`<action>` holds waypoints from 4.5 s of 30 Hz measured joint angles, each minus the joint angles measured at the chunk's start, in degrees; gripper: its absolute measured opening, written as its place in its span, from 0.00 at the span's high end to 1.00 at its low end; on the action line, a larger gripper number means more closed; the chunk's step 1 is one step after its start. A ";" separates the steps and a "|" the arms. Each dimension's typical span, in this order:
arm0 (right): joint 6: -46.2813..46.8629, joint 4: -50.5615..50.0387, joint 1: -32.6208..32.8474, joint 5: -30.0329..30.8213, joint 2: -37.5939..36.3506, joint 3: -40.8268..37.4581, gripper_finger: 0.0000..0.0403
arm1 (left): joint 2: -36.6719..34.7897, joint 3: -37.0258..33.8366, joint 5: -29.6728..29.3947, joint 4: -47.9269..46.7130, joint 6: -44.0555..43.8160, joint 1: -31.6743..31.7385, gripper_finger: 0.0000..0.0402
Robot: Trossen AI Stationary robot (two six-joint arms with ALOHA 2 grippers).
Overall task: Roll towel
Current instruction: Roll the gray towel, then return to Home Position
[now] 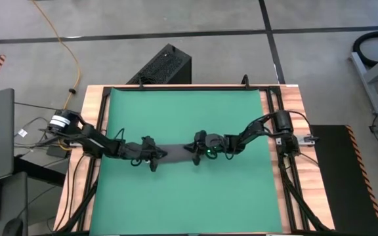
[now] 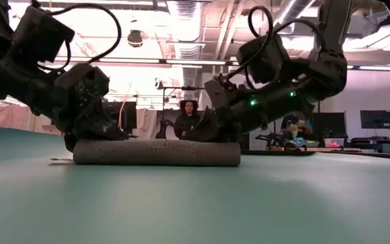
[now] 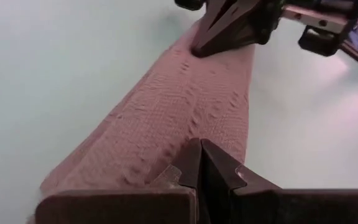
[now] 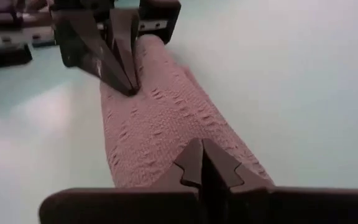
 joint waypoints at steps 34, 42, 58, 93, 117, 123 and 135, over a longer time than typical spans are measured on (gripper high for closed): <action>-15.54 -58.98 2.09 -7.10 -78.89 0.15 0.93 | -73.41 1.48 -5.18 -20.29 16.17 -0.07 1.00; -14.90 -66.05 10.34 5.24 -90.25 -5.98 0.93 | -83.91 1.41 -3.93 -45.12 10.70 -0.13 1.00; -12.10 -34.77 16.48 13.25 -108.48 -40.38 0.93 | -83.70 1.07 1.29 -49.50 19.18 -0.13 1.00; -12.59 -47.74 16.41 15.30 -111.18 -43.11 0.93 | -83.87 -9.64 10.91 -48.54 16.63 -0.28 1.00; -14.09 -48.42 16.41 15.30 -111.15 -43.17 0.93 | -83.87 -9.75 13.48 -51.78 23.91 -0.31 1.00; -14.09 -48.45 16.41 15.30 -111.15 -43.17 0.93 | -83.87 -9.78 12.58 -51.67 27.81 -0.28 1.00; -13.61 -48.54 16.41 15.21 -111.15 -43.19 0.93 | -83.87 -9.78 12.53 -51.58 20.61 -0.28 1.00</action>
